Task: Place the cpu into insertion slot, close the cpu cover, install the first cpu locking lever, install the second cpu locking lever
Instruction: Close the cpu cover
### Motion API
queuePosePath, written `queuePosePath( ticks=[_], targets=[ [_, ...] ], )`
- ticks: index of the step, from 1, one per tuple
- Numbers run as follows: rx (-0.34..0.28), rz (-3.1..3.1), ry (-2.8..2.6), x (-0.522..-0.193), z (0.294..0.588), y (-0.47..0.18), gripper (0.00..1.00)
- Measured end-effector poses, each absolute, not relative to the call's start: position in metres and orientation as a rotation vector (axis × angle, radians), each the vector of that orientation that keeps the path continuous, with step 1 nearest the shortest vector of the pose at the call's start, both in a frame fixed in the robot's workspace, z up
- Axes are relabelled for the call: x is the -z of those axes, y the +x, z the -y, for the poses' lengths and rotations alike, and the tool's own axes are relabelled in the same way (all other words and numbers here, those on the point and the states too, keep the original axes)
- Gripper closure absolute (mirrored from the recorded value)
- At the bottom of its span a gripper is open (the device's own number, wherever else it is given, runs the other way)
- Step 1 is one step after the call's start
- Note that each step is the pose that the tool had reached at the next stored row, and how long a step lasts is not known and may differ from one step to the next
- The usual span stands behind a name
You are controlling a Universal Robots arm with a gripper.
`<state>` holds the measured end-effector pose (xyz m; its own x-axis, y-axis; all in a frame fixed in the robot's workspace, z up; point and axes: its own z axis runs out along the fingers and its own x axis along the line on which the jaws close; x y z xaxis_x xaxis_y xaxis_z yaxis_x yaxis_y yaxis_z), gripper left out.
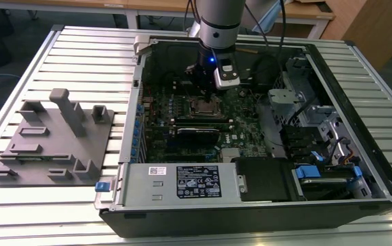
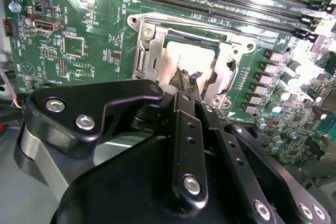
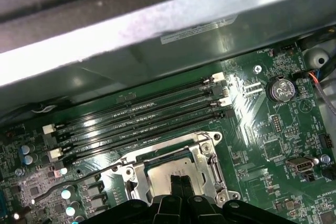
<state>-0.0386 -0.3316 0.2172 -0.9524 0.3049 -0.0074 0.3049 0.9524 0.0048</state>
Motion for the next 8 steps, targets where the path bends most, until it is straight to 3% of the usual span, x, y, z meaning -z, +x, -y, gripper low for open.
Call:
queuePosePath(
  ticks=[8],
  targets=[
    [-0.006, -3.104, 0.428, -0.2172, 0.3316, -0.0385, 0.90]
  ],
)
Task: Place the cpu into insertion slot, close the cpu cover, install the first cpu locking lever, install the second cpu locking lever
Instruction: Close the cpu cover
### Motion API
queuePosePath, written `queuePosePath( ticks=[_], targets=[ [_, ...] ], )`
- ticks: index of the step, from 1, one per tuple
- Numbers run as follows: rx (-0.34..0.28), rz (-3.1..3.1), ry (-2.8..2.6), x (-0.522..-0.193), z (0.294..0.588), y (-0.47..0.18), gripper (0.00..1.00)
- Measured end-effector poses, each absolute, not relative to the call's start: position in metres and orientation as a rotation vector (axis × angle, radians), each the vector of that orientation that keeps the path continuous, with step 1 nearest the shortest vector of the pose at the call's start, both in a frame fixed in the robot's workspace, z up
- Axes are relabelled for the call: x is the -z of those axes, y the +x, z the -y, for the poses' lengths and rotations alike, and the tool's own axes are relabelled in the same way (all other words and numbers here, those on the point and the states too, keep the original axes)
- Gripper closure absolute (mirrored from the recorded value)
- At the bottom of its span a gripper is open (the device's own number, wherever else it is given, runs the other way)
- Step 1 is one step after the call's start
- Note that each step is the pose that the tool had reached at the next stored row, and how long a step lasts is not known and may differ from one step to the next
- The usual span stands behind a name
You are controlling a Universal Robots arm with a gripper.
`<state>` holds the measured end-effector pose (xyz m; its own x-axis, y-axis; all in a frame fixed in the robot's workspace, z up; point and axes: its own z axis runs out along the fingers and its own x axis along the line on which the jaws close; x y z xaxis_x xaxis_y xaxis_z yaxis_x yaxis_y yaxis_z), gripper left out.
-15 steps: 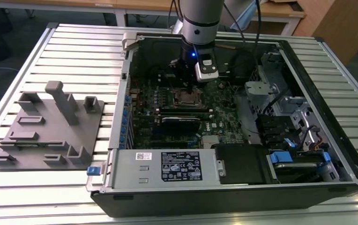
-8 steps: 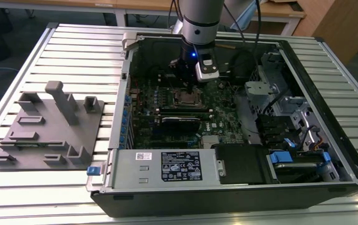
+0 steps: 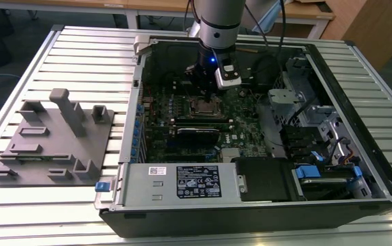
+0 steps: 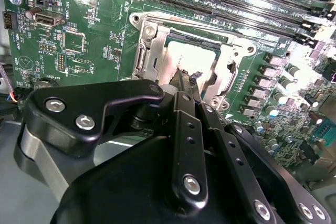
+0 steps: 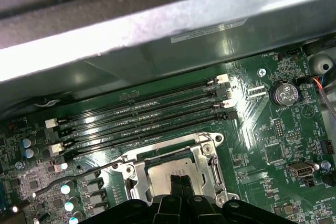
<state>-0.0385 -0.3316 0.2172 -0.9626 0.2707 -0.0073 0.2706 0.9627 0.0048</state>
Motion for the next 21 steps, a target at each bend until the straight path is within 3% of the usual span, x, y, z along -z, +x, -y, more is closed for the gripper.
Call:
queuePosePath(
  ticks=[21],
  targets=[
    [-0.006, -3.109, 0.395, -0.2172, 0.3316, -0.0385, 0.90]
  ],
)
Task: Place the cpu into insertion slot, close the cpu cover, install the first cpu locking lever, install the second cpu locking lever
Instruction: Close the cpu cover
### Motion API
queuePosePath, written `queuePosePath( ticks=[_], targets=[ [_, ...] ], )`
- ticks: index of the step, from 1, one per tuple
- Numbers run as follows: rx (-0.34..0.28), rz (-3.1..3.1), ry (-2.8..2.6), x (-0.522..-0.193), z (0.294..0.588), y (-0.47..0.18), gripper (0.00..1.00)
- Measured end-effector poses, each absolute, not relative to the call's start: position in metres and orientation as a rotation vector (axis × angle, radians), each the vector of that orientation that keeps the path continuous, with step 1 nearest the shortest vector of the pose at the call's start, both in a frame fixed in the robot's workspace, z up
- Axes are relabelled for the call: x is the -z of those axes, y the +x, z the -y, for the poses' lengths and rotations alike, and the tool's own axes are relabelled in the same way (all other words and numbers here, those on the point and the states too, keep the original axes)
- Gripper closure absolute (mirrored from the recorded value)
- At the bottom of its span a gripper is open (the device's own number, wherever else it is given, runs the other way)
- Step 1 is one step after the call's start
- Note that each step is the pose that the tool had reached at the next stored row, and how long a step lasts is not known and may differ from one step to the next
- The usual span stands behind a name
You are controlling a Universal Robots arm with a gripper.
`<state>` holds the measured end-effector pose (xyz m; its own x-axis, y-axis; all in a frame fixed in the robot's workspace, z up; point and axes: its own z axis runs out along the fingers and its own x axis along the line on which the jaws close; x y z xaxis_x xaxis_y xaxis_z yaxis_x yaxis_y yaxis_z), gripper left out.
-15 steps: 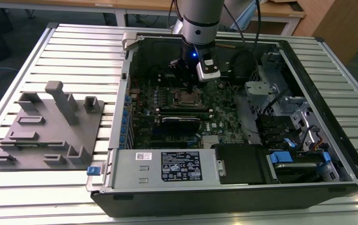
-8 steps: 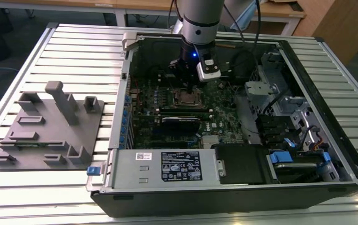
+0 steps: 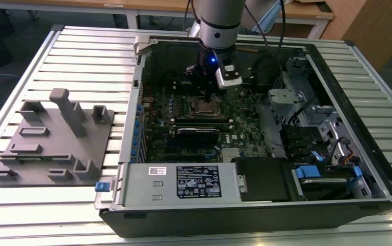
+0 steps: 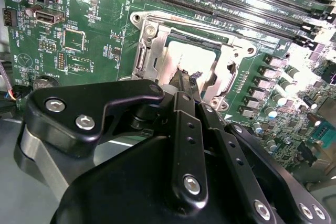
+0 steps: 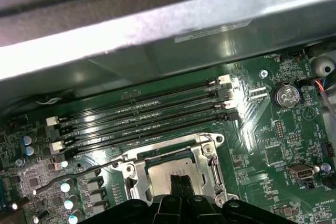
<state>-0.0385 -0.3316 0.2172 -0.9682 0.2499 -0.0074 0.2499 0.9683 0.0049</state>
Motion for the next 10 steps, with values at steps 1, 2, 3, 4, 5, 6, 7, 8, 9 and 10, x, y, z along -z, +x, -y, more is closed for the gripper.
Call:
queuePosePath(
  ticks=[1, 2, 3, 4, 5, 6, 7, 8, 9, 10],
  targets=[
    [-0.006, -3.110, 0.387, -0.2172, 0.3316, -0.0386, 0.90],
    [-0.006, -3.110, 0.381, -0.2172, 0.3316, -0.0386, 0.90],
    [-0.006, -3.111, 0.380, -0.2172, 0.3316, -0.0386, 0.90],
    [-0.006, -3.111, 0.380, -0.2172, 0.3316, -0.0386, 0.90],
    [-0.006, -3.111, 0.379, -0.2172, 0.3316, -0.0386, 0.90],
    [-0.006, -3.111, 0.379, -0.2172, 0.3316, -0.0386, 0.90],
    [-0.006, -3.111, 0.379, -0.2172, 0.3316, -0.0386, 0.90],
    [-0.006, -3.111, 0.379, -0.2172, 0.3316, -0.0386, 0.90],
    [-0.006, -3.111, 0.377, -0.2172, 0.3316, -0.0386, 0.90],
    [-0.006, -3.112, 0.372, -0.2172, 0.3316, -0.0386, 0.90]
  ],
)
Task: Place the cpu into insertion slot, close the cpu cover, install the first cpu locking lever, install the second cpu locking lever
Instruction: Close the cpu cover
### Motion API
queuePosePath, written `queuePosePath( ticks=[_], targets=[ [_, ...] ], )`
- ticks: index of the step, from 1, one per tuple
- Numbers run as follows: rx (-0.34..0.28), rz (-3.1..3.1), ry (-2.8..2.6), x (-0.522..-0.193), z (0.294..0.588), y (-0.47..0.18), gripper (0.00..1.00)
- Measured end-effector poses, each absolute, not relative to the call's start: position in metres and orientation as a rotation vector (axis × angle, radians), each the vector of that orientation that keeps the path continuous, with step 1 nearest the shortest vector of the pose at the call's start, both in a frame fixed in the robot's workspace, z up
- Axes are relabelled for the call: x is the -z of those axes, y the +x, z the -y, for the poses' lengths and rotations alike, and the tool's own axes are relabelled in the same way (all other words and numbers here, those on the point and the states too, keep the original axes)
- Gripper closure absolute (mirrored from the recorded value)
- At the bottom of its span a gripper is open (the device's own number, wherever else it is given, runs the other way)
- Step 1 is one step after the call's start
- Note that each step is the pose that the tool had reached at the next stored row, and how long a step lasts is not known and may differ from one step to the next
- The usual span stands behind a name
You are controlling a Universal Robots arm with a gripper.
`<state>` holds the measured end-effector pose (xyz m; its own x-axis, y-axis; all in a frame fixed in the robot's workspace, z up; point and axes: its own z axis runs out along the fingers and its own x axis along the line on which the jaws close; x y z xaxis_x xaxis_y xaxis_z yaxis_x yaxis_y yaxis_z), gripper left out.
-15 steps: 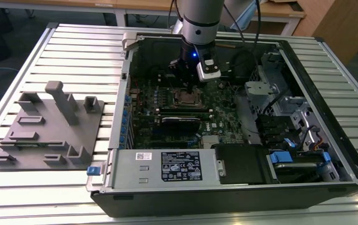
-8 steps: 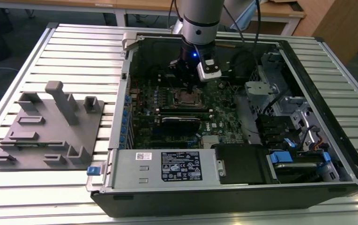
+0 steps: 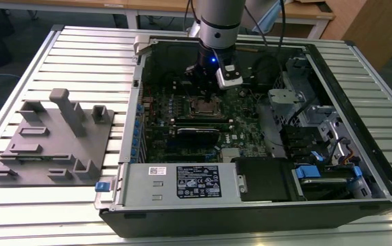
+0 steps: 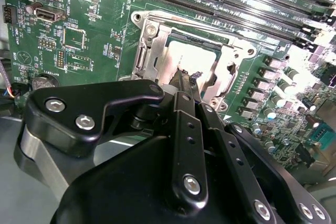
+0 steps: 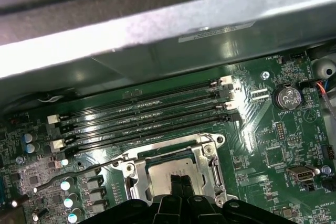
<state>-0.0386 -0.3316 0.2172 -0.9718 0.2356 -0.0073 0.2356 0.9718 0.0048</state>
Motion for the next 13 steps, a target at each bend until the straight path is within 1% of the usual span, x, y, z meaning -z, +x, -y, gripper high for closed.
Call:
queuePosePath(
  ticks=[13],
  targets=[
    [-0.006, -3.115, 0.346, -0.2171, 0.3316, -0.0386, 0.90]
  ],
)
